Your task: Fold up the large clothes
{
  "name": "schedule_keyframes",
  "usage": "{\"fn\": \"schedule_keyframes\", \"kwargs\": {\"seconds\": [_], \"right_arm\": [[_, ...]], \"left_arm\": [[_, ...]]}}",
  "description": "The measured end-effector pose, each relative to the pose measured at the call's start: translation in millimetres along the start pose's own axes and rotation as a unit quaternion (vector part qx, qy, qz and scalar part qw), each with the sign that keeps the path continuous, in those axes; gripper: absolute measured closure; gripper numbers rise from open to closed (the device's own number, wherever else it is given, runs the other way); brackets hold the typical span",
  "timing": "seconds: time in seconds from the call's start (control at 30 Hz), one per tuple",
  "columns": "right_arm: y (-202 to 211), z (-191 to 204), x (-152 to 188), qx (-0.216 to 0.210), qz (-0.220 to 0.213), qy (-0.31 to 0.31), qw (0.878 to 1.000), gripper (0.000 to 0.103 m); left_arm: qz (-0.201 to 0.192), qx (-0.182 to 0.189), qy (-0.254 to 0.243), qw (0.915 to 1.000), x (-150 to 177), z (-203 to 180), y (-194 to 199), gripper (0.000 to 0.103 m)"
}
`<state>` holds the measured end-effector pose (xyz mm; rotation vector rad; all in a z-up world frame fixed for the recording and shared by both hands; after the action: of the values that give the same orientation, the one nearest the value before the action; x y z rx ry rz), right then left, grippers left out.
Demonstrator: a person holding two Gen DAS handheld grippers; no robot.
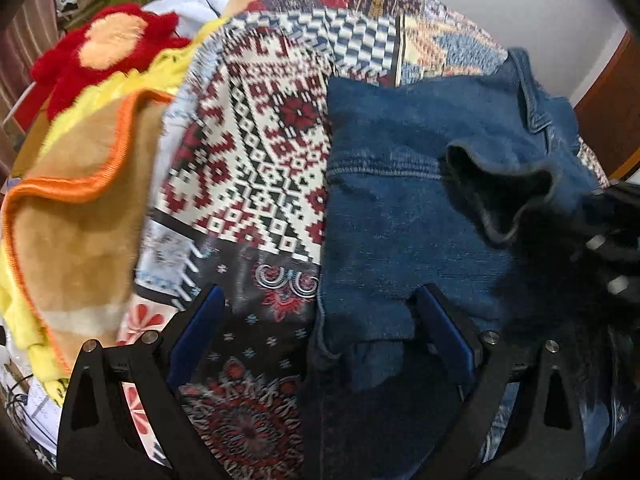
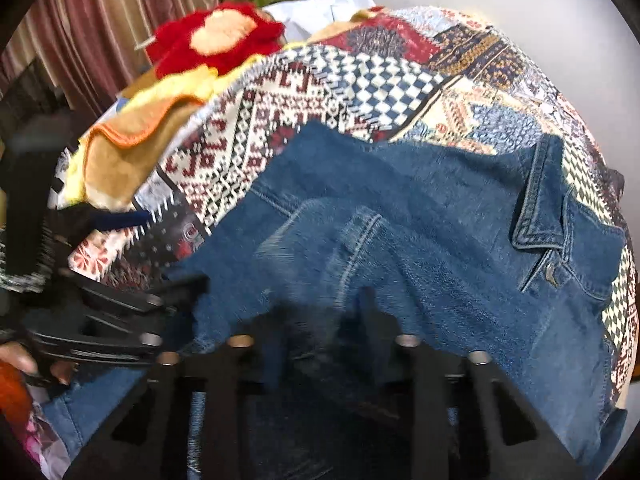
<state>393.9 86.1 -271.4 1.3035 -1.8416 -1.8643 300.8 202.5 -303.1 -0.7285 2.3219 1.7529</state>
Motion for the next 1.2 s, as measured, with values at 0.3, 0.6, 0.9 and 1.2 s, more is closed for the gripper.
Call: {"fn": "schedule_keyframes", "kwargs": {"seconds": [0.3, 0.6, 0.9, 1.2], "right_arm": [[53.8, -51.4, -5.5, 0.029, -0.077, -0.071, 0.994, 0.087], [115.0, -141.9, 26.5, 0.043, -0.114, -0.171, 0.978, 0.087], [133.9, -203.5, 90.4, 0.039, -0.105, -0.249, 0.962, 0.087], [103.7, -233.8, 157.1, 0.037, -0.04, -0.286, 0.957, 0.091]], "left_arm": [[0.011, -0.032, -0.027, 0.9991, 2.8, -15.1, -1.5, 0.006], [-0.039, -0.035, -0.09, 0.9945, -16.2, -69.0, 44.4, 0.006], [-0.06, -0.019, -0.158, 0.9855, -36.9, -148.0, 50.5, 0.006], [0.046, -0.028, -0.187, 0.9808, -22.9, -184.8, -29.8, 0.005]]}}
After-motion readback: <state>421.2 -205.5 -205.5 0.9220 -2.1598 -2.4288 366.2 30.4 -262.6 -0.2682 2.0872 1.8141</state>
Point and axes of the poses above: each gripper's, at about its wrist camera, not at the fingertips, and y roughly against the way its jaws point, z to its left, x to its underside, the point moved 3 cm from there along -y, roughly the way its jaws point, and after that the axes turned 13 degrees about x, right-handed, at the moved point
